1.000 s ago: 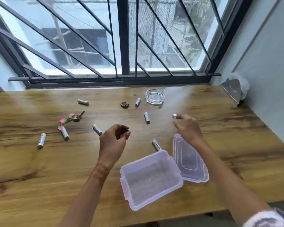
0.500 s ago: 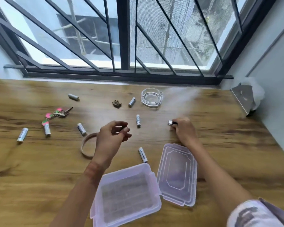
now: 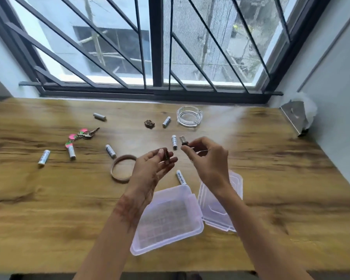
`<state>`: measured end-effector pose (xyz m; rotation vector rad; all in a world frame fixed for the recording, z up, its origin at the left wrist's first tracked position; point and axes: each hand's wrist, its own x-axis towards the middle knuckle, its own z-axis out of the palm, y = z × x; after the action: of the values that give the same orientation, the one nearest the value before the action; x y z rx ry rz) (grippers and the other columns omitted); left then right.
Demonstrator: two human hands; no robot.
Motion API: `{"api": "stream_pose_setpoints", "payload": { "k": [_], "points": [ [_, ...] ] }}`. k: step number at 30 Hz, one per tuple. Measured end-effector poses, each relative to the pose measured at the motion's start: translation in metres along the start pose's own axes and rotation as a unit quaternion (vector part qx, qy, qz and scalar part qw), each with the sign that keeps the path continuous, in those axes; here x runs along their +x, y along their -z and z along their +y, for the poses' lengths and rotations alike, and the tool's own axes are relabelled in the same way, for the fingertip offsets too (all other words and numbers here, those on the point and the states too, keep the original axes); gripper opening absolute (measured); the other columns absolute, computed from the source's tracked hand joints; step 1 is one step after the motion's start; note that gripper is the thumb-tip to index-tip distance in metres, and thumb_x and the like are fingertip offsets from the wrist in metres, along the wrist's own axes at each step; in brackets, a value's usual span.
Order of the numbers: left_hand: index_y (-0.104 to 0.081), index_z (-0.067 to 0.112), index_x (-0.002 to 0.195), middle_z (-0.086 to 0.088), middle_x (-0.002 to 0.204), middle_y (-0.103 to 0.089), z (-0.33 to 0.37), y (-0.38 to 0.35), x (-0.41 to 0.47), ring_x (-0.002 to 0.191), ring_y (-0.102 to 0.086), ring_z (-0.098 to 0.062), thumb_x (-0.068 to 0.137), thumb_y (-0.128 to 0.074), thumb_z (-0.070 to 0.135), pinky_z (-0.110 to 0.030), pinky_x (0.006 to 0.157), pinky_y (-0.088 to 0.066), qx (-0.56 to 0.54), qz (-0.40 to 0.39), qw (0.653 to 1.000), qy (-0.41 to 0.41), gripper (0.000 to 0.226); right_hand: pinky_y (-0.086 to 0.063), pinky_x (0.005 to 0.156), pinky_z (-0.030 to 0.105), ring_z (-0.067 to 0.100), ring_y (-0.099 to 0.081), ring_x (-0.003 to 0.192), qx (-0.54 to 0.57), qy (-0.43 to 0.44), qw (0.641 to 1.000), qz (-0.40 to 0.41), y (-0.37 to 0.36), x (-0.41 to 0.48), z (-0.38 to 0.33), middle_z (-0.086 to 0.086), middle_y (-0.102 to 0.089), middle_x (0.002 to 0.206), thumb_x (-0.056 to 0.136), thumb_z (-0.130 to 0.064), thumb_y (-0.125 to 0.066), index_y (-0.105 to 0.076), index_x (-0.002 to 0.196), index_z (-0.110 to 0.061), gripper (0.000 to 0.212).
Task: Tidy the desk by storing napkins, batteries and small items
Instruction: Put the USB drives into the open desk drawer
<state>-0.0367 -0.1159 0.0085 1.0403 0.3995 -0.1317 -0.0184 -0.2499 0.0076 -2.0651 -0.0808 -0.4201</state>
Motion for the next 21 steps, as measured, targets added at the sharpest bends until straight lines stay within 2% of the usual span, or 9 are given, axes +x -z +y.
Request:
{"api": "stream_pose_setpoints", "payload": {
  "k": [4, 7, 11, 14, 17, 21],
  "points": [
    [-0.063, 0.003, 0.092, -0.008, 0.086, -0.074, 0.001, 0.016, -0.034, 0.085, -0.071, -0.019, 0.097, -0.041, 0.015, -0.027, 0.082, -0.056, -0.036, -0.057, 0.998, 0.012, 0.026, -0.047, 0.059, 0.017, 0.005, -0.06, 0.062, -0.001, 0.027, 1.0, 0.008, -0.008, -0.047, -0.036, -0.005, -0.067, 0.067, 0.075, -0.02, -0.076, -0.068, 0.075, -0.011, 0.012],
    [-0.065, 0.004, 0.089, -0.008, 0.083, -0.074, 0.002, 0.027, -0.072, 0.081, -0.072, -0.017, 0.097, -0.041, 0.019, -0.024, 0.074, -0.058, -0.052, -0.088, 0.995, 0.024, 0.029, -0.047, 0.059, 0.021, 0.01, -0.059, 0.06, -0.032, 0.051, 0.998, 0.024, -0.013, -0.082, -0.052, 0.002, -0.069, 0.07, 0.074, -0.019, -0.076, -0.067, 0.075, -0.01, 0.012],
    [-0.071, 0.011, 0.071, -0.005, 0.074, -0.073, -0.005, 0.052, -0.125, 0.07, -0.071, -0.012, 0.095, -0.047, 0.014, -0.02, 0.064, -0.057, -0.022, -0.115, 0.993, 0.011, 0.034, -0.047, 0.063, 0.024, 0.016, -0.059, 0.065, -0.075, 0.083, 0.993, 0.034, -0.019, -0.14, -0.069, 0.006, -0.069, 0.074, 0.075, -0.011, -0.073, -0.069, 0.08, -0.008, 0.008],
    [-0.068, 0.009, 0.077, -0.003, 0.07, -0.071, -0.018, 0.074, -0.153, 0.064, -0.068, -0.009, 0.094, -0.047, 0.011, -0.018, 0.06, -0.055, -0.005, -0.111, 0.994, 0.019, 0.027, -0.049, 0.066, 0.027, 0.017, -0.06, 0.069, -0.089, 0.082, 0.992, 0.029, -0.023, -0.183, -0.078, 0.007, -0.068, 0.076, 0.076, -0.007, -0.071, -0.069, 0.082, -0.008, 0.007],
    [-0.065, 0.006, 0.086, -0.003, 0.07, -0.07, -0.035, 0.094, -0.175, 0.061, -0.067, -0.008, 0.094, -0.046, 0.008, -0.017, 0.055, -0.053, -0.008, -0.103, 0.994, 0.037, 0.021, -0.045, 0.071, 0.022, 0.018, -0.061, 0.075, -0.095, 0.065, 0.993, 0.01, -0.024, -0.222, -0.084, 0.008, -0.068, 0.081, 0.075, -0.006, -0.071, -0.069, 0.086, -0.008, 0.012],
    [-0.063, 0.003, 0.092, -0.006, 0.072, -0.07, -0.055, 0.116, -0.201, 0.062, -0.067, -0.012, 0.095, -0.044, 0.005, -0.021, 0.057, -0.056, -0.024, -0.082, 0.994, 0.064, 0.019, -0.045, 0.076, 0.016, 0.012, -0.062, 0.081, -0.068, 0.015, 0.997, -0.036, -0.02, -0.265, -0.088, 0.002, -0.069, 0.09, 0.073, -0.012, -0.074, -0.069, 0.096, -0.012, 0.024]
  ]
}}
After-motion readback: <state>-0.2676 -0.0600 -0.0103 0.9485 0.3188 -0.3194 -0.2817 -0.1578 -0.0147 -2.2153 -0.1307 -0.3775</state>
